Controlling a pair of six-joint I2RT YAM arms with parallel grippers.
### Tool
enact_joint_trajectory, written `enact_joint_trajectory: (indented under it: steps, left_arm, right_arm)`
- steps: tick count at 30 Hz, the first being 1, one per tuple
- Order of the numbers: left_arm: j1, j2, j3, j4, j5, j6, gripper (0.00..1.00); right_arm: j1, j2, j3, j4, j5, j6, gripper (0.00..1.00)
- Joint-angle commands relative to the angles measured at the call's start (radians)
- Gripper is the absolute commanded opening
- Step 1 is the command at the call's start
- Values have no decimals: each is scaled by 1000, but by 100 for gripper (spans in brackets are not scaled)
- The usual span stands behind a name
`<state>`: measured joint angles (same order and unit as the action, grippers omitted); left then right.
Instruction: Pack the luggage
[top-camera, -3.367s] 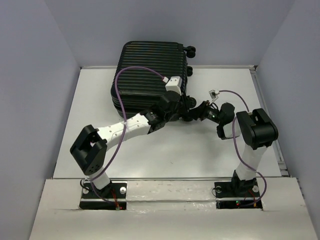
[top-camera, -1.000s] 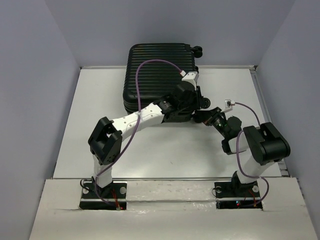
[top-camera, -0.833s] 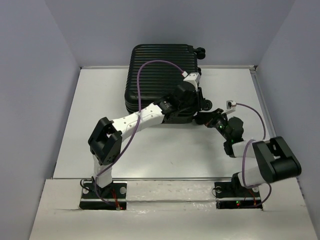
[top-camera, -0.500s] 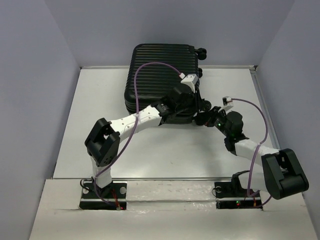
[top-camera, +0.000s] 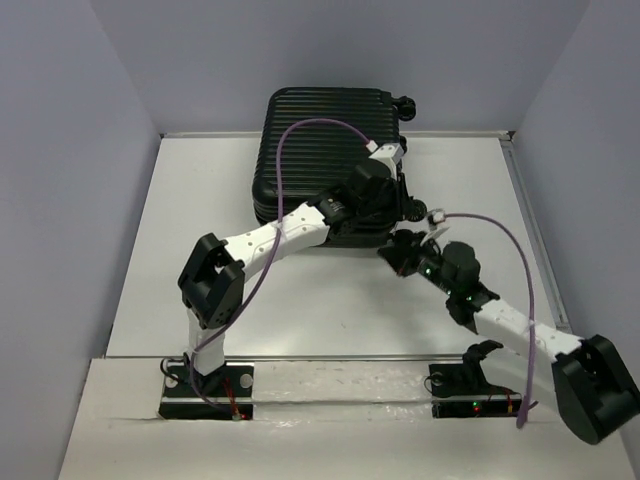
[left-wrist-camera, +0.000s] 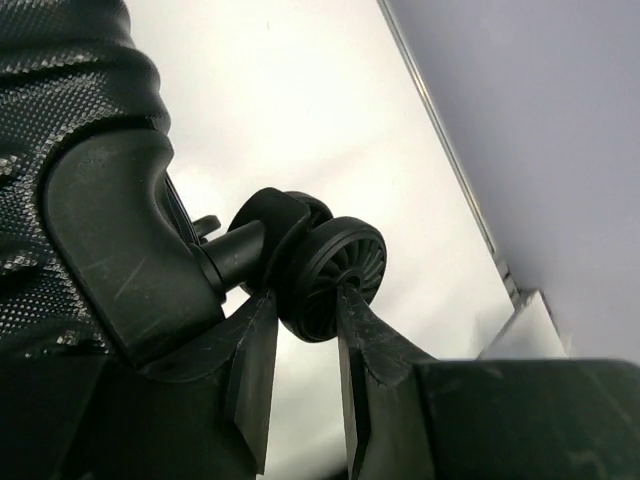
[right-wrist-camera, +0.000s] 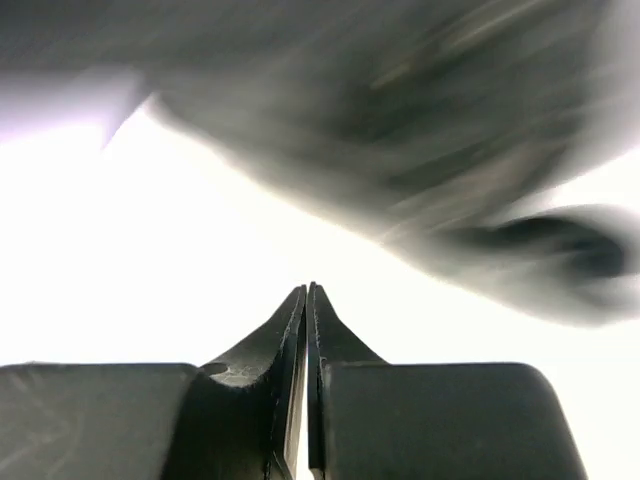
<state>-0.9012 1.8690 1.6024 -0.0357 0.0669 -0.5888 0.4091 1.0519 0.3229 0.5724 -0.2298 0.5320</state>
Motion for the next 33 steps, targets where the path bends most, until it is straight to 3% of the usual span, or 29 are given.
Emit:
enact_joint_trajectory:
  steps: [1,5,10,15,18,19,21,24,29,33]
  left_arm:
    - [67,39,131,188,-134,63,6]
    - [67,-11,44,207,-160,49,6]
    - [76,-71,-48,229,-164,49,6]
    - [77,-207,-162,256,-188,61,6]
    - [76,-251,-185,257,-178,63,6]
    - [77,-255,-188,257,-168,63,6]
    - [77,-260,-200,260,-154,57,6]
    - [77,-257,-213,267,-144,53,6]
    - [77,-263,-242,284,-124,47,6]
    - [77,-287,-294,312,-122,38,6]
  right_arm:
    - [220,-133,-88,-59,-273,34,7]
    - [220,-150,-81,-94,-174,43,7]
    - [220,-73,-76,76,-250,105,7]
    - [201,-196,-19,-225,144,30,7]
    - [47,-159,18,-275,185,2,7]
    - [46,-153,18,-249,173,-6,7]
    - [-39,-132,-1,-113,32,-45,22]
    - [-58,-47,48,-45,-34,-93,42]
    - [-67,91,102,117,-166,-121,58]
    - [-101,229,142,220,-223,-121,63]
